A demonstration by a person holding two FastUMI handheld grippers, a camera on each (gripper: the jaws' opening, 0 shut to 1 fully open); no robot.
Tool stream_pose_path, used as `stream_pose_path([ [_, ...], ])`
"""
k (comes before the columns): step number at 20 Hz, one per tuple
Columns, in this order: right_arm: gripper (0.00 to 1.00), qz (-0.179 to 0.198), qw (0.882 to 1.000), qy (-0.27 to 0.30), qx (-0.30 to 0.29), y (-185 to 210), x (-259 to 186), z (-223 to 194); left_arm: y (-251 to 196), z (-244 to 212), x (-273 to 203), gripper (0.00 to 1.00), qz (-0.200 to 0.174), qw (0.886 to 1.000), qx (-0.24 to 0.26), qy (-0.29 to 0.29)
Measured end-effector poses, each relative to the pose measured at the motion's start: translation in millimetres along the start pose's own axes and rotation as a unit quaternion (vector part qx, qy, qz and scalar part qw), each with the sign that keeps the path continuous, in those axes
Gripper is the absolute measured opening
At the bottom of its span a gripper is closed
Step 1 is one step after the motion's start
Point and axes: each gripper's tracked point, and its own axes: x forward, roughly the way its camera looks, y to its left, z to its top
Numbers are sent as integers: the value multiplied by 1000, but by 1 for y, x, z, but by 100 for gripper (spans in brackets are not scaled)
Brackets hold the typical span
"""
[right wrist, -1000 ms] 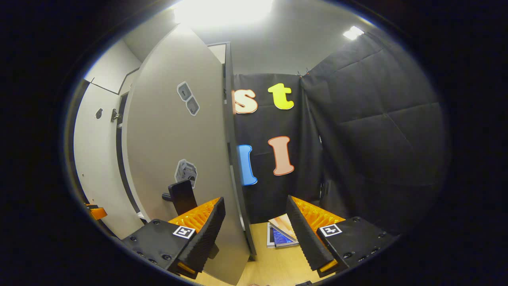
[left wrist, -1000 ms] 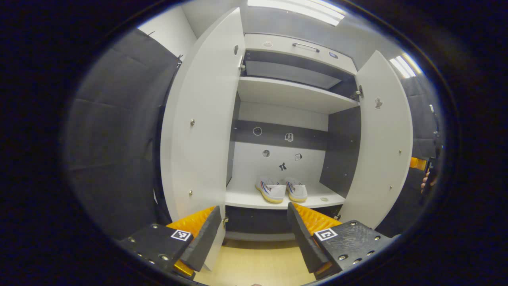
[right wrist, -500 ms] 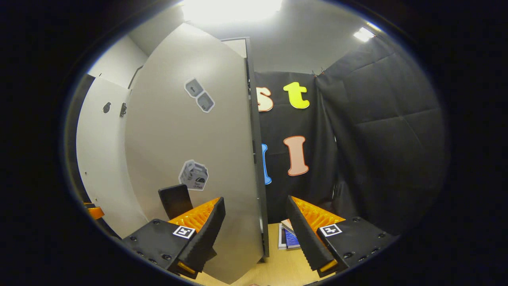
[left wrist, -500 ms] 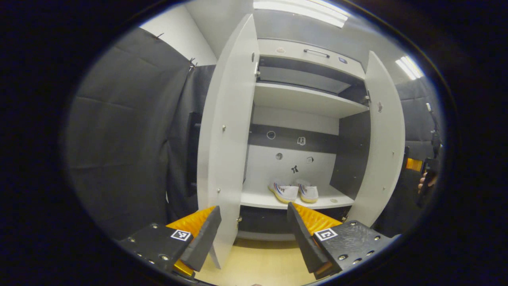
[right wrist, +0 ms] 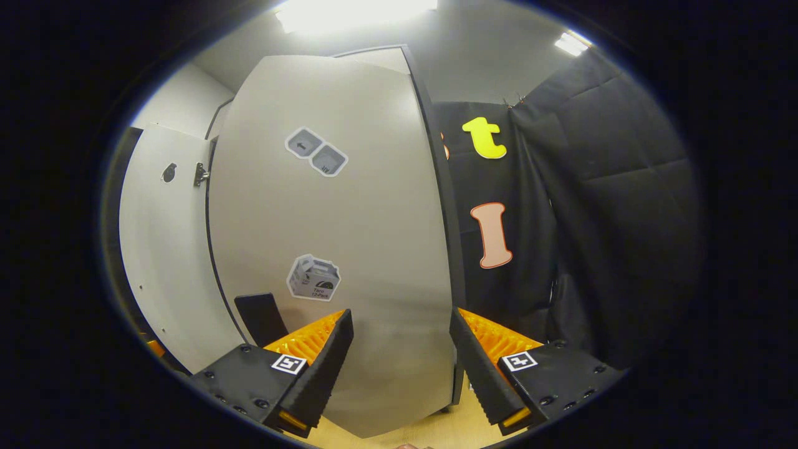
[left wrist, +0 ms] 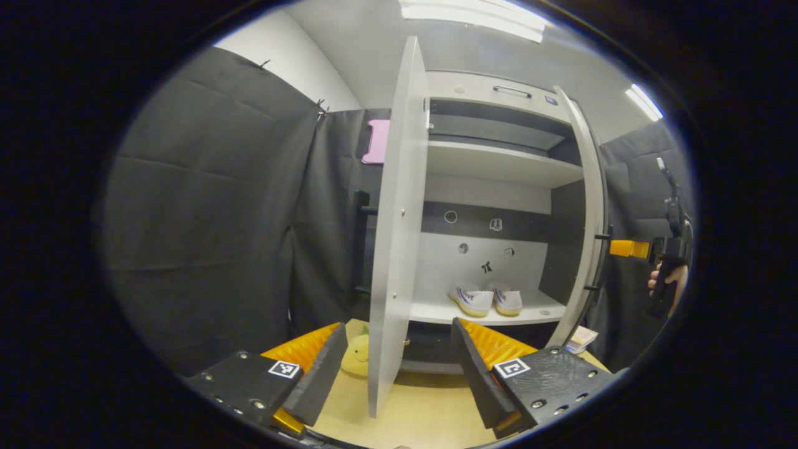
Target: Grab one shoe with the right hand and put it into the shoe cabinet, grab the other shoe with the left hand and put it into the shoe cabinet; then close the right door with the right hand and the left door with the left hand.
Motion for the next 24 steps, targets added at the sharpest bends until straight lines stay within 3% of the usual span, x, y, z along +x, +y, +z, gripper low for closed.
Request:
stream_pose_path([
  [5, 98, -11, 1000, 3, 2, -4, -7, -12, 32, 0, -16, 94, 25, 1000, -9, 8],
  [15, 98, -45, 999, 25, 0, -10, -55, -65, 119, 37, -6, 95, 46, 998, 39, -23],
  [19, 98, -61, 997, 35, 22, -19, -74, -73, 144, 47, 26, 94, 40, 997, 59, -32],
  [24, 98, -89, 995, 44, 16, -40, -99, -78, 145, 66, 77, 94, -1, 999, 33, -34],
])
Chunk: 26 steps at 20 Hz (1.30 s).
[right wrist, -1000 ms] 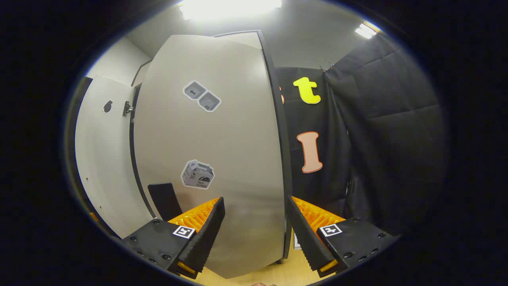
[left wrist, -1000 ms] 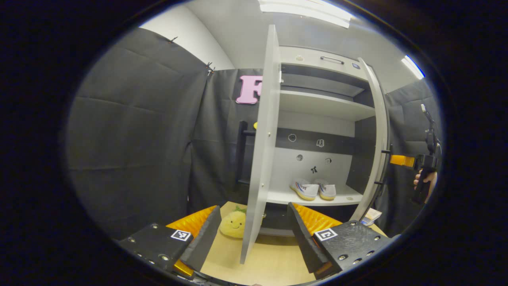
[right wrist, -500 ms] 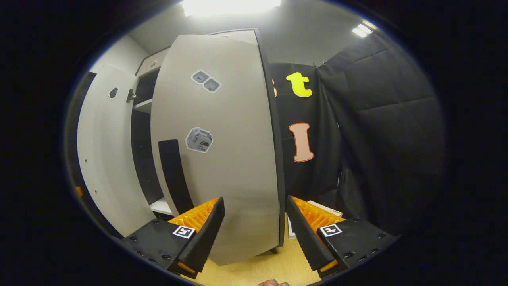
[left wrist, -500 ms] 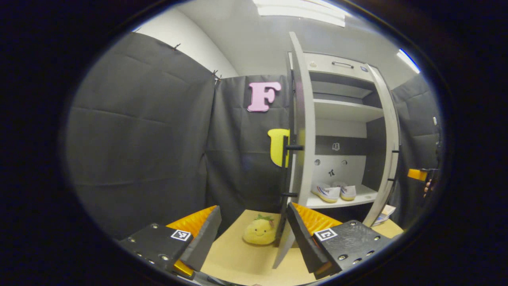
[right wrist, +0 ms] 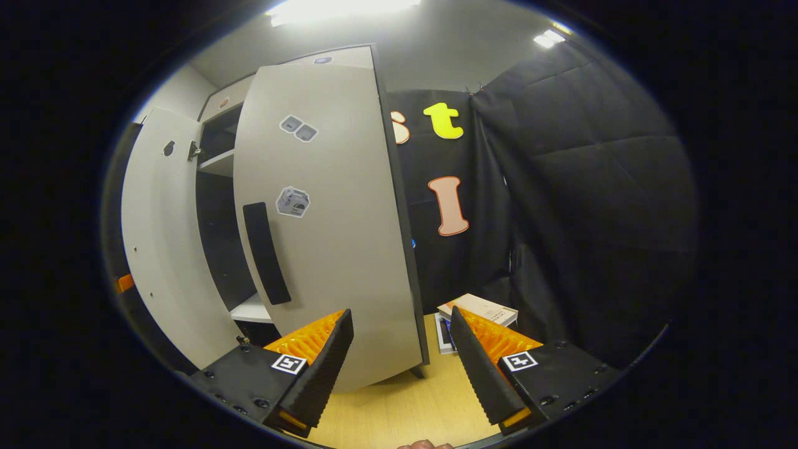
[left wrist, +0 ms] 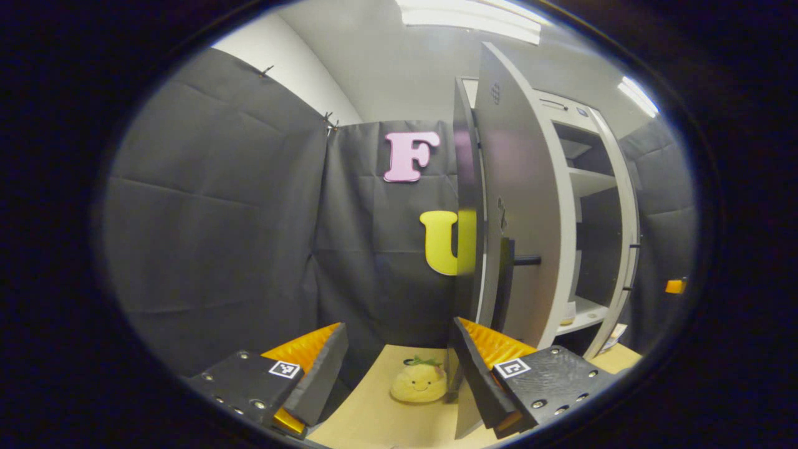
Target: Grab one shoe with the right hand and put it into the shoe cabinet, grab the other shoe with the left hand and put it into the shoe cabinet; then close the right door with the right hand and the left door with the left hand.
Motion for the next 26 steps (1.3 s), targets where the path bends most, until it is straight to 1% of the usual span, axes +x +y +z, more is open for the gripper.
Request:
stream_pose_path([
  [4, 98, -27, 1000, -2, 6, -22, -14, 0, -5, 9, 23, 94, -27, 1000, -2, -2],
  [8, 98, -43, 999, 2, 15, -38, -23, -3, -25, 20, 38, 94, -57, 998, 9, -3],
  [10, 98, -50, 999, 0, 17, -40, -27, -5, -25, 21, 42, 94, -52, 998, 22, -2],
  [11, 98, -50, 999, 0, 16, -40, -28, -6, -27, 20, 42, 95, -53, 998, 18, -1],
  [14, 98, -39, 999, 10, 8, -32, -28, -15, -31, 15, 41, 94, -55, 998, 3, 5],
  [17, 98, -34, 999, 10, 8, -27, -28, -15, -37, 18, 36, 94, -46, 999, 20, 1],
  [18, 98, -32, 999, 7, 12, -26, -27, -14, -42, 20, 35, 97, -46, 999, 29, -1],
  [20, 98, -30, 999, 5, 19, -23, -26, -14, -56, 18, 35, 94, -62, 998, 29, 2],
  [22, 98, -29, 999, 9, 18, -21, -25, -15, -70, 14, 35, 94, -75, 997, 25, 11],
  [24, 98, -31, 999, 9, 17, -25, -25, -13, -78, 17, 33, 94, -64, 997, 33, 8],
  [26, 98, -34, 999, 10, 18, -29, -26, -14, -82, 11, 29, 94, -39, 999, 25, 25],
])
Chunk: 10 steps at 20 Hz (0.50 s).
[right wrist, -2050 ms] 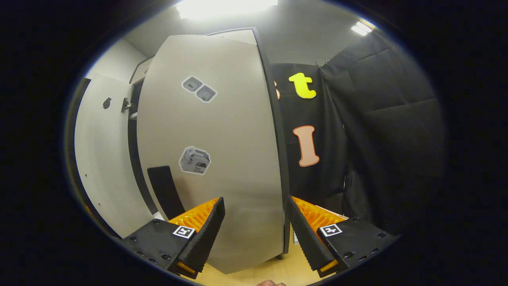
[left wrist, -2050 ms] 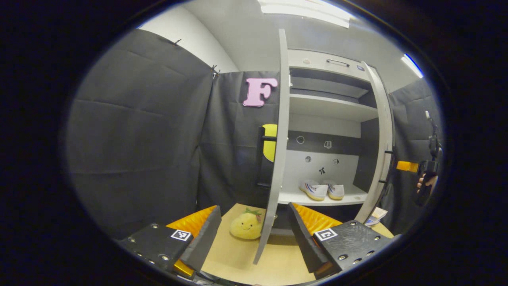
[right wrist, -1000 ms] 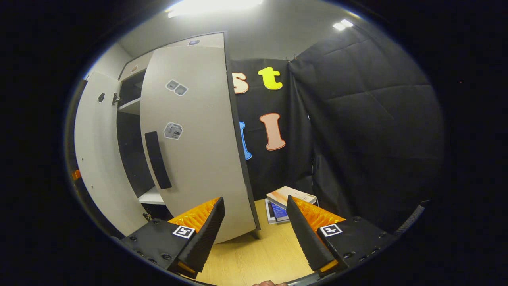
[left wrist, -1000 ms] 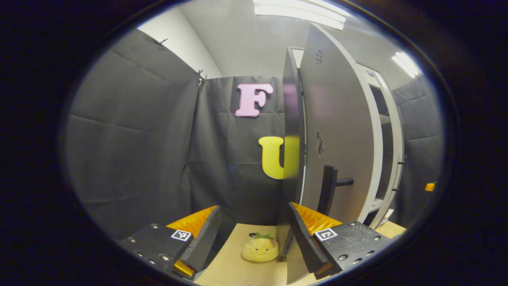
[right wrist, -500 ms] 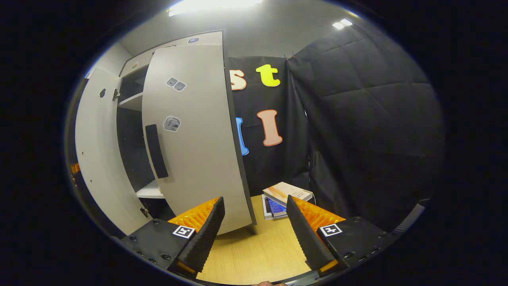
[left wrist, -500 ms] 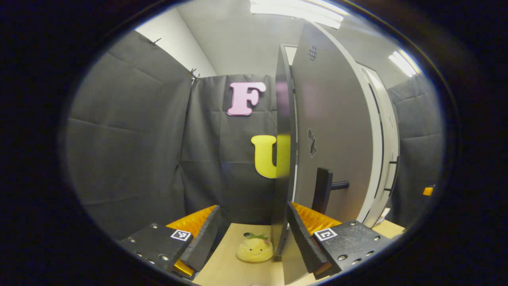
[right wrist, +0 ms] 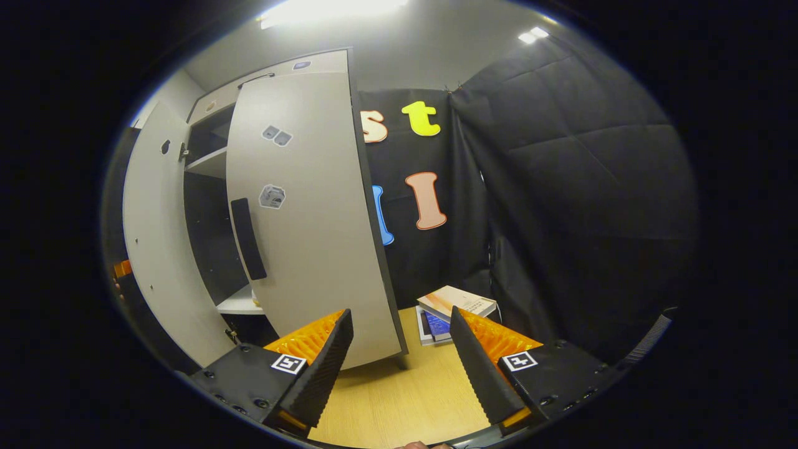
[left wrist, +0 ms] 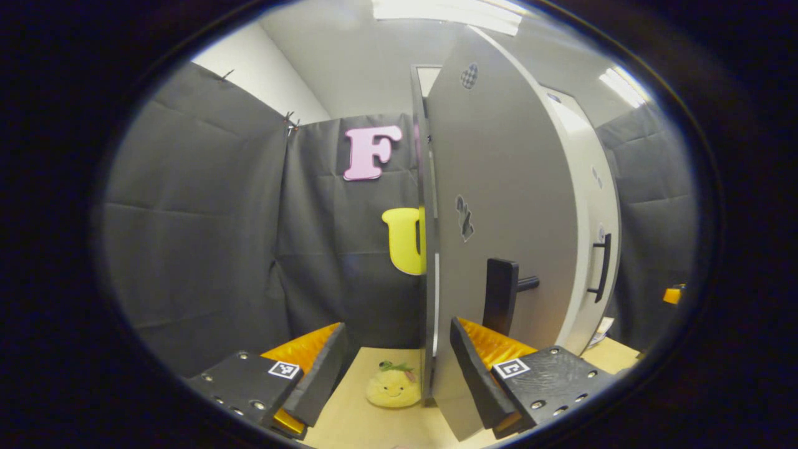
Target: Grab one shoe with the right hand and put it into the shoe cabinet, grab the other shoe with the left hand and put it into the shoe cabinet; then close the right door with the right hand and the left door with the left hand.
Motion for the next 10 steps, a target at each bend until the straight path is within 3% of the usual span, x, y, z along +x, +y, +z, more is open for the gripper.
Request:
stream_pose_path([
  [3, 98, -1, 1000, 7, -1, -7, 5, -3, -8, -1, -3, 97, 21, 1000, -13, 11],
  [10, 98, 30, 999, 11, -4, -19, 48, 12, -48, 0, -3, 94, 31, 999, -19, 17],
])
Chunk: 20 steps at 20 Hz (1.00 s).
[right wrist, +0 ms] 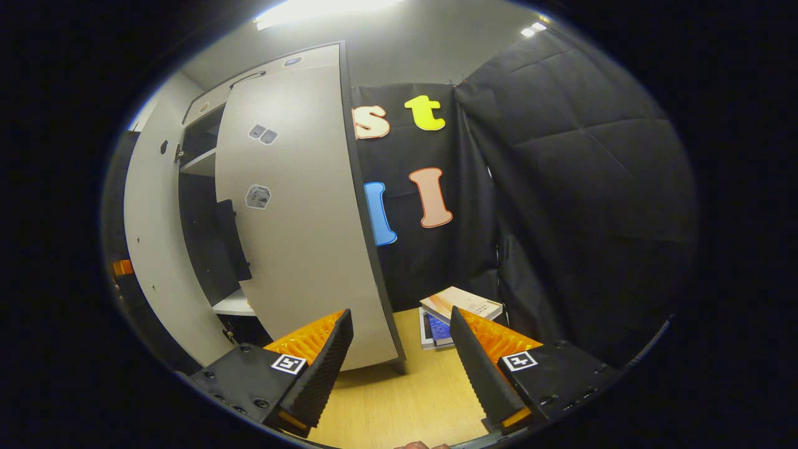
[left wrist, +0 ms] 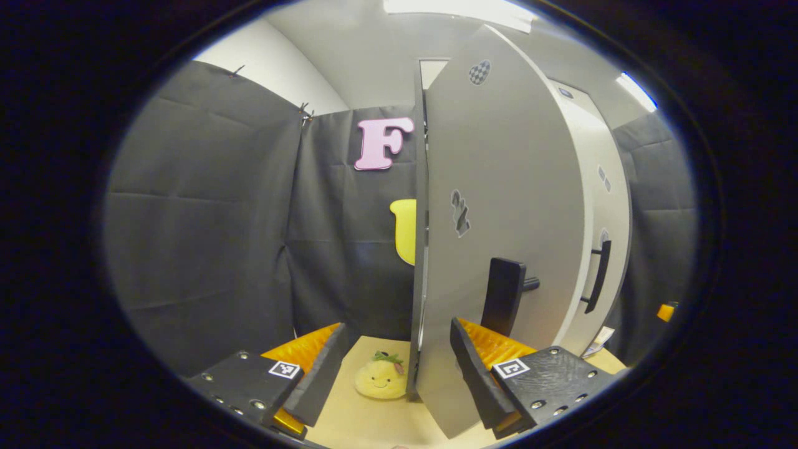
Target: Grab one shoe with the right hand and put it into the shoe cabinet, grab the other shoe with the left hand and put it into the shoe cabinet; then close the right door with the right hand and the left door with the left hand.
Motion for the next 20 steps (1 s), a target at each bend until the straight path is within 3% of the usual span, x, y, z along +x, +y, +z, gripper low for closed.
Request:
stream_pose_path([
  [8, 98, 36, 999, 14, 11, -18, 30, 9, -75, 2, 21, 97, 17, 1000, -2, -3],
  [10, 98, 43, 999, 30, 9, -26, 32, -2, -96, 5, 37, 94, 17, 1000, -4, -4],
  [15, 98, 44, 998, 48, 2, -50, 28, -23, -109, 8, 34, 94, 48, 998, 37, -13],
  [20, 98, 53, 997, 52, 12, -47, 19, -24, -125, 13, 14, 94, 7, 999, 23, -30],
])
